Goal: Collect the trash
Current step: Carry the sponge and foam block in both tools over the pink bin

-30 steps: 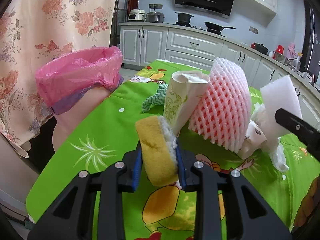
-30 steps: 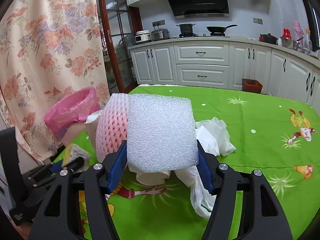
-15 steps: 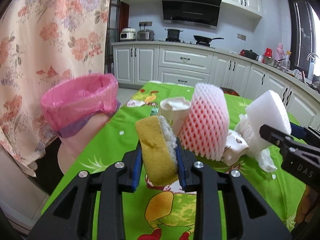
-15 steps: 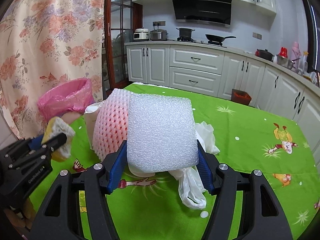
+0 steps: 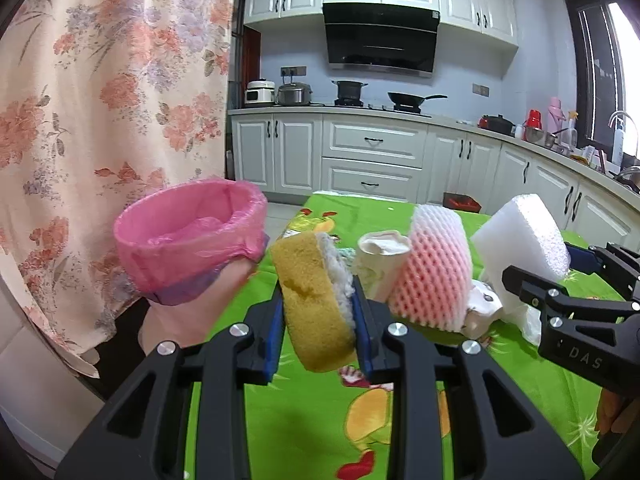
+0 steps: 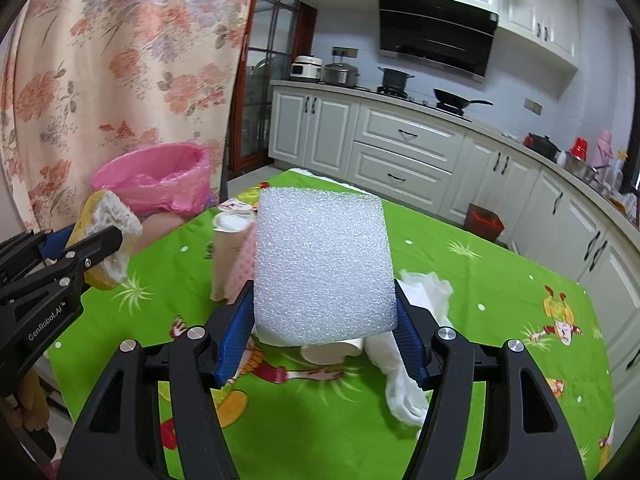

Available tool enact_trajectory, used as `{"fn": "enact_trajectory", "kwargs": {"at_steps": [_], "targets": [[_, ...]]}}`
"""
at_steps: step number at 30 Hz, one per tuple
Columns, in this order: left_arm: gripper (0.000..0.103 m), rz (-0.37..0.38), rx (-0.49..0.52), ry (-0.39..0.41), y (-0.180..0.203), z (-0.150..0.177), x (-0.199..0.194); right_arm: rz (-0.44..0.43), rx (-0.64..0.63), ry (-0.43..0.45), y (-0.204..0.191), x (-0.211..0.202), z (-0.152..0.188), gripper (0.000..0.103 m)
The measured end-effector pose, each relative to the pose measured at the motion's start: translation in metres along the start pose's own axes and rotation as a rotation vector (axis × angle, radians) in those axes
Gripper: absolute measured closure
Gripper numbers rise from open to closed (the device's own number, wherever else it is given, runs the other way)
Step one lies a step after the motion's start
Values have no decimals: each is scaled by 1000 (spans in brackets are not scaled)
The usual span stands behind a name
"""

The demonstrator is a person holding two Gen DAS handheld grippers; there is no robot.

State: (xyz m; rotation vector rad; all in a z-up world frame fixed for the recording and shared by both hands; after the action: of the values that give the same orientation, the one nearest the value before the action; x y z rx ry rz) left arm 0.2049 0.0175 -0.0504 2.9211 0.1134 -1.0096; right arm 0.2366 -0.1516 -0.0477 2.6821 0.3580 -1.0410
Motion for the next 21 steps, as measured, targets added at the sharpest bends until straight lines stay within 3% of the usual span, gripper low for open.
{"fn": "enact_trajectory", "kwargs": {"at_steps": [10,21], "targets": [[74,-62,-22,15,-51,-5,-12,-51,-90,8,-44,-6,-27,42],[74,-131,-47,14,-103,-21,-6,-125,-195,-4,-100,19,-63,42]]}}
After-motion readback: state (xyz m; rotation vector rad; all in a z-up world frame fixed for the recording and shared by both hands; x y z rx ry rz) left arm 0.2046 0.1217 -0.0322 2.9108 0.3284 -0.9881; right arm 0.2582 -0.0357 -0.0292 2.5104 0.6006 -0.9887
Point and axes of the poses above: each gripper's, at about its wrist camera, not at the fingertips, and x roughly the way its jaws point, y to its right, z to its underside, the point moved 3 cm from there along x, roughly the way its jaws point, and after that the axes turned 11 degrees about -y, right-handed, at the moved point
